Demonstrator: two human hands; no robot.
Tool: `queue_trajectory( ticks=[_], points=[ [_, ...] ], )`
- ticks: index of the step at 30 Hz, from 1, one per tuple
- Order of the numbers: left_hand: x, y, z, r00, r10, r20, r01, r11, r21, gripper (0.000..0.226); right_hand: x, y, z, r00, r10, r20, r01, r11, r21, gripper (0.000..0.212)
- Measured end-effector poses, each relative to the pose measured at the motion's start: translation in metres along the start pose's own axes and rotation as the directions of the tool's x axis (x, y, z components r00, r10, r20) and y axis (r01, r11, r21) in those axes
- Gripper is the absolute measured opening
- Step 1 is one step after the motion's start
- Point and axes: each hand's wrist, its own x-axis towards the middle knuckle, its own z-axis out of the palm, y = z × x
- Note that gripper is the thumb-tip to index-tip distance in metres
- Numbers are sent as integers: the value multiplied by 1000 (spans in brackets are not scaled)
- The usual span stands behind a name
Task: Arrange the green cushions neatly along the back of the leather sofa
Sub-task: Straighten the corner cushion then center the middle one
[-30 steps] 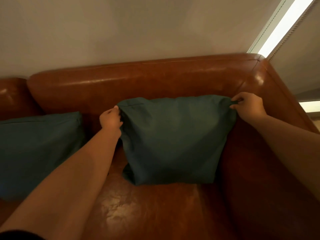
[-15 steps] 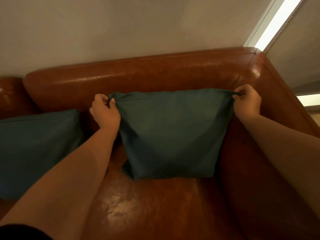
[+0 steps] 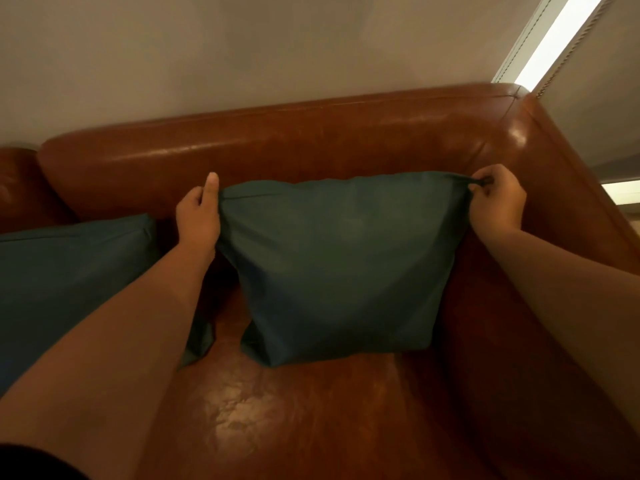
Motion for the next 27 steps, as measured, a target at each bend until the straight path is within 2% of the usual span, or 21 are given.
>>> queue_trajectory(
  ticks=[2,5,7,10,12,14,16,20,27],
  points=[
    [4,0,-3,996,12,-88,-11,1000,16,47,-2,-6,2,1000,-8,17,8,1000,8,16],
    [5,2,-14,930,-44,-364,36,999,-27,39,-9,-11,4,1000,13,8,-14,999,30,19],
    [-13,-7,-19,906,-28,-422,30,1000,-2,31,-23,-8,7,999,36,-32,-32,994,102,26],
    [-96,-41,-1,918,233,-320,-195,970,148,41,-74,5,22,994,-43,-97,59,985,162,45],
    [-161,-62,24,942,296,-158,-253,936,245,60,-128,14,41,993,-75,-90,85,990,111,55],
    [-200,-75,53,973,230,-25,-208,918,339,76,-184,18,62,998,-66,-20,67,997,43,63],
    [-210,-81,73,986,164,23,-159,895,418,83,-223,19,83,999,-1,54,2,1000,-15,70],
    [-191,-88,91,995,103,-7,-87,864,496,87,-230,19,109,985,140,104,-138,990,-32,71],
    [-156,-121,86,996,90,-22,-54,760,648,92,-190,56,111,990,96,104,-84,989,-122,72]
  ],
)
